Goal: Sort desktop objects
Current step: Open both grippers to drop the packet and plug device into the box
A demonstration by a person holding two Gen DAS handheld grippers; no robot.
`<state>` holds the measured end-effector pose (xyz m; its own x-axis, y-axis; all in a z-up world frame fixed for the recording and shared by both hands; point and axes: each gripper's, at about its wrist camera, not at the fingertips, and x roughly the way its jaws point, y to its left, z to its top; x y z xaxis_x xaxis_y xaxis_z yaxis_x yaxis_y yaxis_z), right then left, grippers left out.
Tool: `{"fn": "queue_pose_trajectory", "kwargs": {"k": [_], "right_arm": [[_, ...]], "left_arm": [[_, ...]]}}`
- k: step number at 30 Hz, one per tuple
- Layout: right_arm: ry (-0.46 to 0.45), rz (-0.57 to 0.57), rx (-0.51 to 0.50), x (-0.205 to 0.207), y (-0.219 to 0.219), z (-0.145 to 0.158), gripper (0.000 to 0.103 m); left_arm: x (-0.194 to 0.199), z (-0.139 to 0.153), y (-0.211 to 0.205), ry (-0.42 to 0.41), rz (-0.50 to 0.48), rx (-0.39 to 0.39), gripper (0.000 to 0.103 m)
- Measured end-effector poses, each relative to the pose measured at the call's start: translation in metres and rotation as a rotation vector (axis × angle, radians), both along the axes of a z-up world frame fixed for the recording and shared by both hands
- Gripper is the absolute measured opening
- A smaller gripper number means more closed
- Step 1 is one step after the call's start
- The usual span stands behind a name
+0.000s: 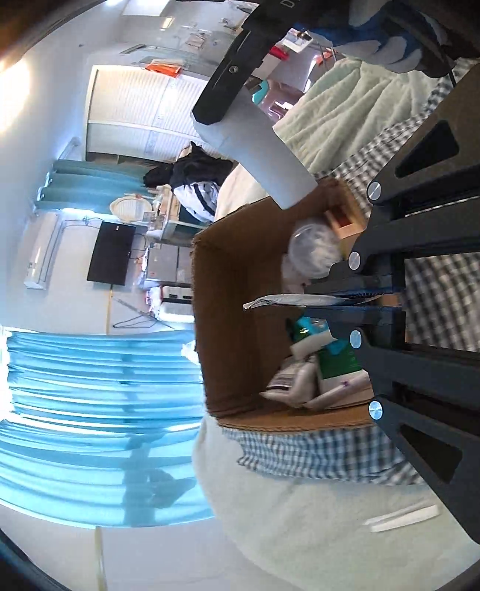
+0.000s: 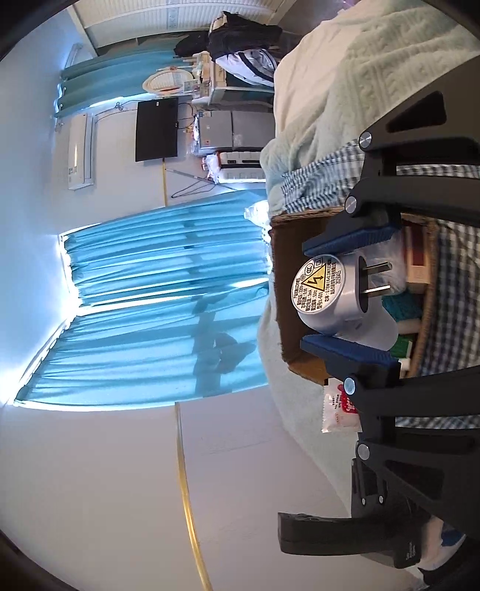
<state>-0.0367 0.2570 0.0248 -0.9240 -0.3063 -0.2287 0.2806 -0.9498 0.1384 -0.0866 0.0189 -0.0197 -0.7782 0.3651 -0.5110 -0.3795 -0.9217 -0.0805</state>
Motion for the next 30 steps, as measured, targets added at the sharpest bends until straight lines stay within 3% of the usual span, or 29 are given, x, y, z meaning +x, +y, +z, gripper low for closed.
{"fn": "queue_pose_trajectory", "kwargs": {"k": [6, 15, 21, 25, 29, 30], "right_arm": [[-0.013, -0.017, 0.007, -0.037, -0.003, -0.009, 0.044], [-0.041, -0.041, 0.019, -0.093, -0.01, -0.042, 0.044], [-0.064, -0.05, 0.03, -0.127, -0.014, -0.06, 0.044], [-0.06, -0.079, 0.066, -0.134, -0.021, -0.072, 0.045], [-0.061, -0.108, 0.071, -0.134, -0.018, -0.075, 0.055], [-0.061, -0.115, 0.062, -0.133, -0.016, -0.075, 0.056]], "left_arm": [[-0.031, -0.014, 0.011, 0.013, 0.005, -0.028, 0.004], [-0.075, -0.05, 0.009, -0.033, 0.013, -0.022, 0.004], [-0.085, -0.064, 0.014, -0.043, -0.006, -0.039, 0.007], [-0.085, -0.069, 0.011, -0.043, 0.008, -0.045, 0.026], [-0.078, -0.062, 0.004, -0.023, 0.034, -0.017, 0.063], [-0.076, -0.06, 0.002, -0.016, 0.041, -0.012, 0.067]]}}
